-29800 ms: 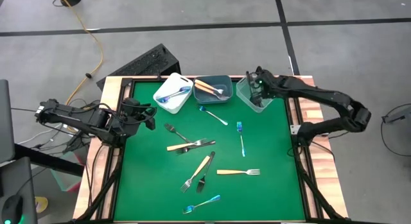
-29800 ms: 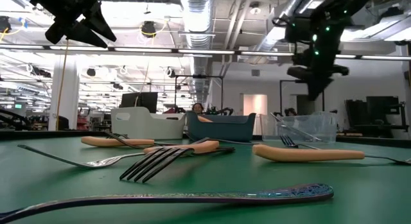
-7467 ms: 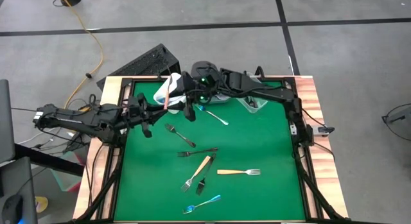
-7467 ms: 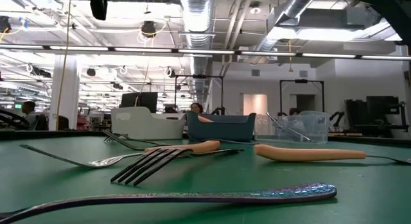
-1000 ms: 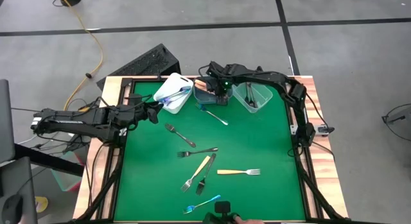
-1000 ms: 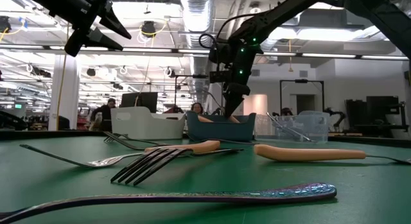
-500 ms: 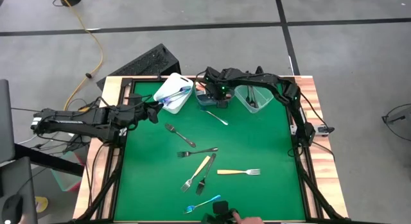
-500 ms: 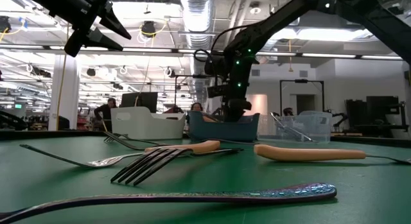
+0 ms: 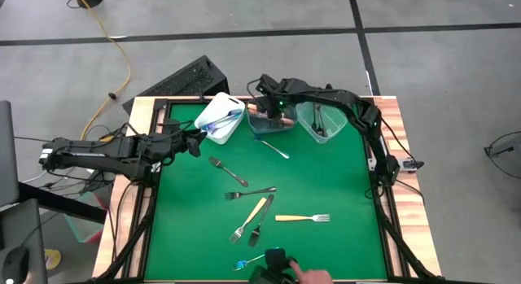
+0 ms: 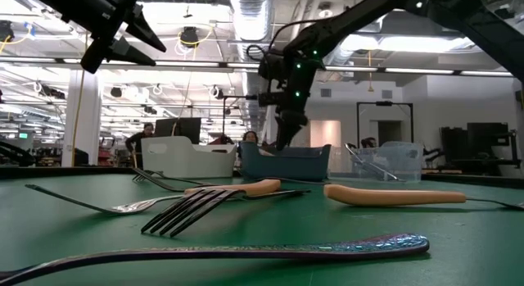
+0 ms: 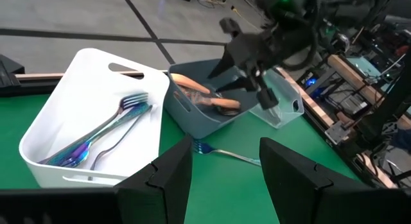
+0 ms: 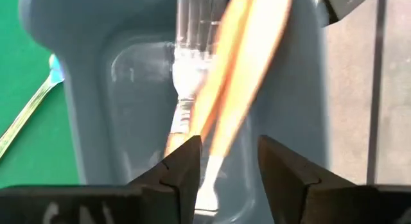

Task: Sort silverware by color (type)
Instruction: Put the black fork into the transparent bin

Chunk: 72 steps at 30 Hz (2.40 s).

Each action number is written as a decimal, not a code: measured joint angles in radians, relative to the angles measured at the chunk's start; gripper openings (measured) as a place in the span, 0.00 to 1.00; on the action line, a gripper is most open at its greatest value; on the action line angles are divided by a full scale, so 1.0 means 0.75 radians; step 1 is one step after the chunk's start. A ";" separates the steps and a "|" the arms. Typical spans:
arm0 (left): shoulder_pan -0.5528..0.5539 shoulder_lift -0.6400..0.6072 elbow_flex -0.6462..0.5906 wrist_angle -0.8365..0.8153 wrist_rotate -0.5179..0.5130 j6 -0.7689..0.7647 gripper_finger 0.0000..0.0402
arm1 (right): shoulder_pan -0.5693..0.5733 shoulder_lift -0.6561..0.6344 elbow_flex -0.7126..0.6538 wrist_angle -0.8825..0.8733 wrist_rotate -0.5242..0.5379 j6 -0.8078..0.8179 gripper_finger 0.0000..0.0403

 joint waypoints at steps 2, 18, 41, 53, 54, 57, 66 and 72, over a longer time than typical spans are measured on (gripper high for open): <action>0.000 0.000 0.000 -0.005 0.000 0.000 0.41 | -0.001 -0.001 0.019 -0.001 0.001 0.006 0.43; 0.000 0.000 0.000 -0.005 0.151 0.016 0.41 | 0.041 -0.293 0.473 -0.358 -0.093 0.177 0.48; -0.001 0.082 0.000 0.301 0.796 0.383 0.41 | 0.609 -0.808 0.543 -0.867 -0.212 1.102 0.47; -0.007 0.096 0.000 0.288 1.087 0.310 0.41 | 1.047 -0.729 0.318 -0.696 0.206 1.305 0.47; -0.012 0.096 0.000 0.279 1.084 0.316 0.41 | 1.061 -0.718 0.286 -0.676 0.210 1.305 0.47; -0.022 0.097 0.000 0.251 1.047 0.334 0.41 | 1.068 -0.668 0.208 -0.529 0.210 1.260 0.47; -0.032 0.097 0.000 0.191 0.957 0.361 0.41 | 0.973 -0.410 0.135 -0.206 0.201 0.985 0.47; -0.032 0.096 0.000 0.066 0.897 0.360 0.41 | 0.867 -0.199 0.135 -0.026 0.191 0.960 0.47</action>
